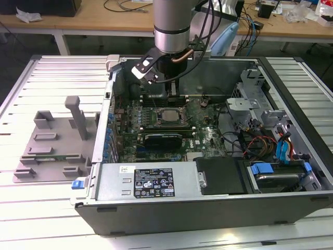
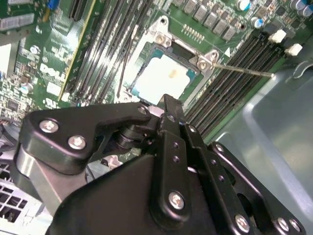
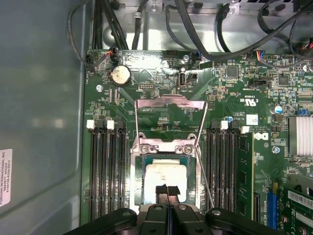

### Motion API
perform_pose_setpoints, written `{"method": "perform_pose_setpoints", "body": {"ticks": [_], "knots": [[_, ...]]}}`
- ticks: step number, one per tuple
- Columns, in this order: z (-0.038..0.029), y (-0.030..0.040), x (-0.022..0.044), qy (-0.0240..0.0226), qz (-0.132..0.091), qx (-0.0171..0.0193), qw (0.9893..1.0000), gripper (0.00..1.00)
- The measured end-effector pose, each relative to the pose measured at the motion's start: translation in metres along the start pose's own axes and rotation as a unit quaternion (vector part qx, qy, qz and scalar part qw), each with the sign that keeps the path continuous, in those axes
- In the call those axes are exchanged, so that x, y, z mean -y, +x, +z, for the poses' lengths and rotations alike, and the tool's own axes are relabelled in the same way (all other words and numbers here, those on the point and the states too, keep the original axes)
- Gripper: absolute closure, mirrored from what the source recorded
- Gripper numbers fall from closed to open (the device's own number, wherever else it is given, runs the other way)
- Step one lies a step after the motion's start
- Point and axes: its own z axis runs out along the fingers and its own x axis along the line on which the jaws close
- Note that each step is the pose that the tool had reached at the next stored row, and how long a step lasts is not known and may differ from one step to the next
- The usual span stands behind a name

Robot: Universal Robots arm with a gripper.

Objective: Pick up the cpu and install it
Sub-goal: 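Close the cpu cover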

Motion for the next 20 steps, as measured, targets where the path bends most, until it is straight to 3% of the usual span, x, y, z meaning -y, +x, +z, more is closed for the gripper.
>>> {"method": "perform_pose_setpoints", "body": {"ticks": [5, 12, 15, 20], "knots": [[-0.0026, 0.0000, -0.0002, 0.0000, 0.000, -0.0021, 1.0000, 0.89], [-0.0187, 0.0000, -0.0013, -0.0002, 0.000, -0.0021, 1.0000, 0.89], [-0.0329, 0.0000, -0.0022, -0.0011, 0.000, -0.0021, 1.0000, 0.89], [-0.0331, 0.0000, -0.0041, -0.0012, 0.000, -0.0020, 1.0000, 0.89]]}}
